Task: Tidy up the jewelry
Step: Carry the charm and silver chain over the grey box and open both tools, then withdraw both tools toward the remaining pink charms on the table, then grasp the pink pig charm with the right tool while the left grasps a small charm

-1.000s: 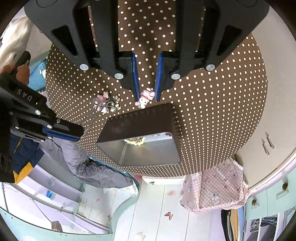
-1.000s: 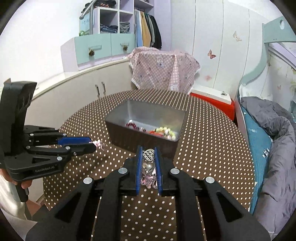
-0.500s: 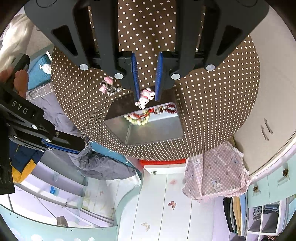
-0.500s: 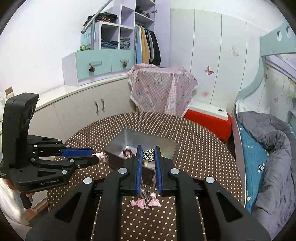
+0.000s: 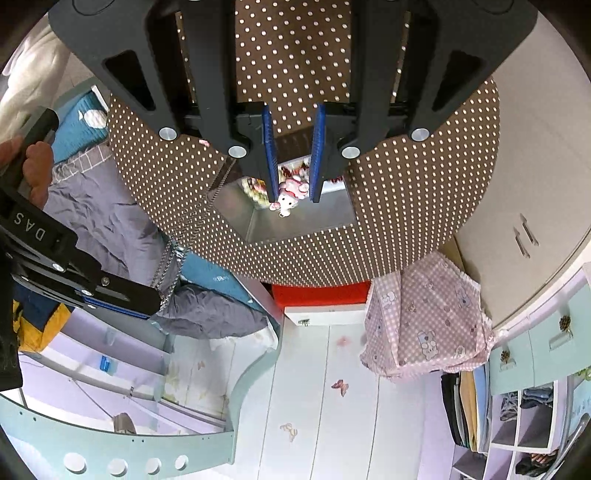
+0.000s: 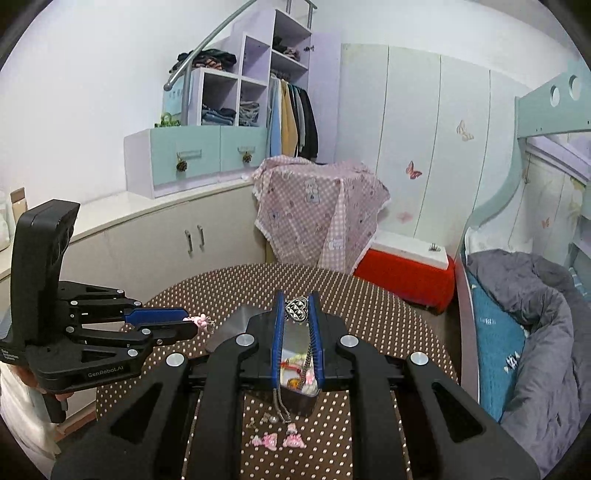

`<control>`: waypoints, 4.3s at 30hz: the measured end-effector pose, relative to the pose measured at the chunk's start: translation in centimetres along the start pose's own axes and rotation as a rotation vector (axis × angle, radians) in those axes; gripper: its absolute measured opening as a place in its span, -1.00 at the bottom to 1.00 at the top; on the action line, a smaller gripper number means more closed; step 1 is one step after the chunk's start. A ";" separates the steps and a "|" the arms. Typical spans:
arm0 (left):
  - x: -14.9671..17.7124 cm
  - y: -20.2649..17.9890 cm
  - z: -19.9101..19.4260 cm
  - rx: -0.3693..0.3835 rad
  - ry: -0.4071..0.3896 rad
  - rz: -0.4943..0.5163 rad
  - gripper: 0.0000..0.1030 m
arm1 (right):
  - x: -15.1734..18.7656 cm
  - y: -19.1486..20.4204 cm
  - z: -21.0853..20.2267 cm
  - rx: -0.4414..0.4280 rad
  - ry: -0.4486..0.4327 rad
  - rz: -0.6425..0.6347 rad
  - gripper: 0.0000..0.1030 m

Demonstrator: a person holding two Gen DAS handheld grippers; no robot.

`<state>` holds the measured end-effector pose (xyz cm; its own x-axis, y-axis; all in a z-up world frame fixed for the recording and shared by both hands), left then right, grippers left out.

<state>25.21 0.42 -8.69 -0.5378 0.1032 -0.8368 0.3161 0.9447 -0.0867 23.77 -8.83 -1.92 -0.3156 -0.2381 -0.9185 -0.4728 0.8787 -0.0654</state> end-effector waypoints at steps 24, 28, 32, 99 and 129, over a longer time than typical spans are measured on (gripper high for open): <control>-4.3 0.6 1.2 0.007 -0.026 0.008 -0.67 | -4.9 -1.2 2.0 -0.015 -0.054 -0.034 -0.78; -2.8 0.9 3.2 0.018 0.024 -0.010 -0.67 | -1.9 -1.2 4.4 -0.034 0.025 0.006 -0.78; -0.9 1.0 5.2 0.033 0.078 -0.027 -0.67 | 1.4 -0.7 6.8 -0.068 0.110 0.050 -0.78; 9.4 -0.2 4.6 0.006 0.270 -0.059 0.42 | 14.0 -2.1 4.5 0.034 0.346 0.178 0.03; 10.9 -7.6 8.3 0.166 0.339 0.049 -0.55 | 18.7 -1.5 3.6 0.013 0.405 0.165 -0.59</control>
<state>23.45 -8.27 -21.61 -0.7379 0.2702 -0.6184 0.4551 0.8759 -0.1603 21.56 -13.13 -20.42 -0.6846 -0.2349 -0.6900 -0.3795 0.9231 0.0624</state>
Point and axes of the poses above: each gripper's, at about its wrist camera, not at the fingertips, and z roughly the way its jaws point, y to its left, x to its underside, the point moved 10 cm from there along z, roughly the way its jaws point, and after that the axes turned 2 degrees about -y, right-handed, at the moved point
